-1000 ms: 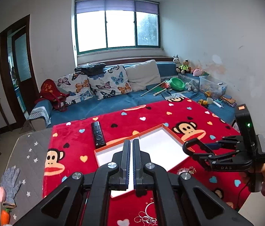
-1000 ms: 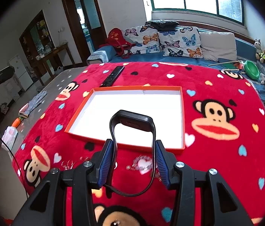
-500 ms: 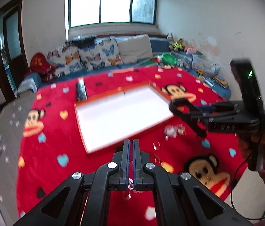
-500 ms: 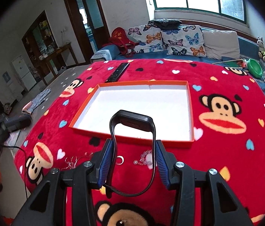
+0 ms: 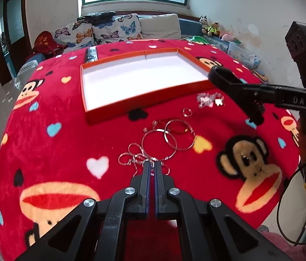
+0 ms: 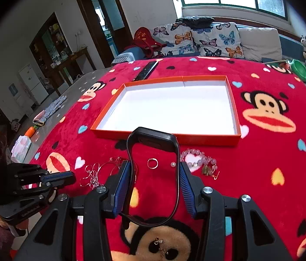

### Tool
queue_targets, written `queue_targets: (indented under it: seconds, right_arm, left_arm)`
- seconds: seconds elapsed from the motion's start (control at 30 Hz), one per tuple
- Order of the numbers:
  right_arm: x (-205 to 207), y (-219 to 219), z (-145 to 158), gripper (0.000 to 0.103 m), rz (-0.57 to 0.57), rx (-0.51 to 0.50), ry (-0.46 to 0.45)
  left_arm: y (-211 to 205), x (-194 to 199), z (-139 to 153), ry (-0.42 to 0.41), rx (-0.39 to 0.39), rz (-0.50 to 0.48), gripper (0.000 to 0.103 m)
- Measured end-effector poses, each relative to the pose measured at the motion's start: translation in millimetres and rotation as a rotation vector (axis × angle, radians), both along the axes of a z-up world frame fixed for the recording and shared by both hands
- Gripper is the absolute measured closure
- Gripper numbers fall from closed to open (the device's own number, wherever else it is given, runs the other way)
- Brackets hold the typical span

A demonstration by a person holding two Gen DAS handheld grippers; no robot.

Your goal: Organize jewelry

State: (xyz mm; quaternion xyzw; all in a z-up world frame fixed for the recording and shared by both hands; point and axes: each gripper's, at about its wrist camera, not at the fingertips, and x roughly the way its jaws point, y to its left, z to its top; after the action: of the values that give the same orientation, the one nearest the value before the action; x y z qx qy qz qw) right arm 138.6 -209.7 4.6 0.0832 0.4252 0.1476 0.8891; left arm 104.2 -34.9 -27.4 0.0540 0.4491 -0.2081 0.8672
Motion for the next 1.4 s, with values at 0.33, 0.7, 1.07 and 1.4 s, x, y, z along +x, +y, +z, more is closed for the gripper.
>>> queue_targets:
  seconds: [0.33, 0.7, 1.07, 1.4]
  right_arm:
    - [-2, -1, -4, 0.054, -0.005, 0.011, 0.005]
    - [-1, -2, -10, 0.054, -0.009, 0.024, 0.01]
    - [5, -5, -15, 0.054, -0.006, 0.049, 0.029]
    - [6, -7, -18, 0.054, -0.009, 0.054, 0.035]
  left_arm:
    - [-9, 5, -7, 0.003, -0.005, -0.043, 0.1]
    - [-22, 18, -20, 0.018, -0.004, -0.068, 0.099]
    - [-17, 24, -16, -0.032, -0.015, -0.018, 0.037]
    - [-22, 21, -34, -0.052, 0.11, 0.006, 0.04]
